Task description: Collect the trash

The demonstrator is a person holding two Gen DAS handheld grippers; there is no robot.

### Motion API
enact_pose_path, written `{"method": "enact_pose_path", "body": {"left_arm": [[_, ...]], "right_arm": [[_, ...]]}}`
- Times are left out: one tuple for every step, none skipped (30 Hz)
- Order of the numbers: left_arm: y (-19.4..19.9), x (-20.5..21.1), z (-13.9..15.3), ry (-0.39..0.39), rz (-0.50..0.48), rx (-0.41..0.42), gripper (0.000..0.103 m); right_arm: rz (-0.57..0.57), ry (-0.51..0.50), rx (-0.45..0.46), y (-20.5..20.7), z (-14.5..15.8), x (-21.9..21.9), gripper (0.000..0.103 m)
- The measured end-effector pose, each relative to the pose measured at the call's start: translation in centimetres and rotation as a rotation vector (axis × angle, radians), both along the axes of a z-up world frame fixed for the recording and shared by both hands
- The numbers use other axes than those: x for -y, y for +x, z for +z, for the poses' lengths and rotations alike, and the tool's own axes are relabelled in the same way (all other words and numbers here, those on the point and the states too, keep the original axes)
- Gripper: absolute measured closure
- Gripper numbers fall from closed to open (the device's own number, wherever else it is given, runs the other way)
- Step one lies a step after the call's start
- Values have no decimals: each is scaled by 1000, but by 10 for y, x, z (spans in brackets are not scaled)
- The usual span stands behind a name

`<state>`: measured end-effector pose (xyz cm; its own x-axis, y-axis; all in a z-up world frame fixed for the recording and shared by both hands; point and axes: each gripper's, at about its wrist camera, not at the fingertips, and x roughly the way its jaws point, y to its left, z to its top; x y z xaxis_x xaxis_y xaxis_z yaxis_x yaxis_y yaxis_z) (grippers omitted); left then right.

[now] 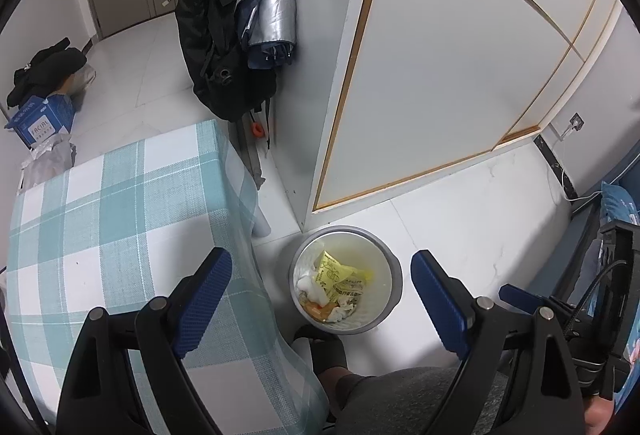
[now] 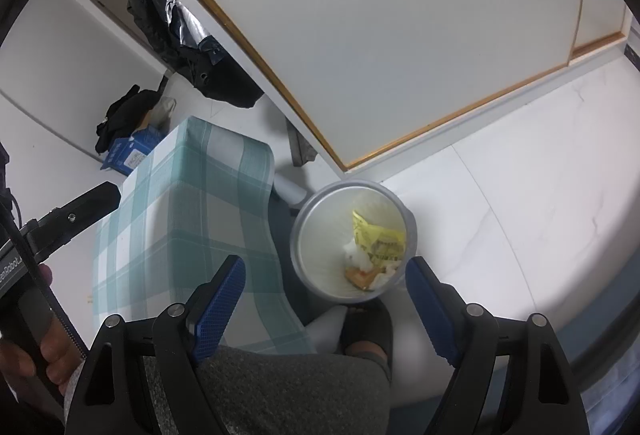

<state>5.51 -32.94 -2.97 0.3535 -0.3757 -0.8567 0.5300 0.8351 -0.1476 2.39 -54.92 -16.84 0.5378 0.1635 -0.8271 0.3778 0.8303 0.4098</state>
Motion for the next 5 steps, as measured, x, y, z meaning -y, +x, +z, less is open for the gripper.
{"method": "enact_pose_path", "body": {"left_arm": [[-1,0,0,-1,-1,3,14],[-1,-1,0,-2,-1,8,14],[-2,-2,1,-7,0,13,14],[-2,-2,2,-14,0,16,14],[-2,-2,2,-18,1,18,14]], "right_arm": [[0,-1,-1,0,0,0,20],[0,-1,-2,0,0,-1,20],[0,0,-3,0,0,-1,20],[-1,0,-3,0,0,-1,20],[-2,0,-4,0,0,-1,20]]}}
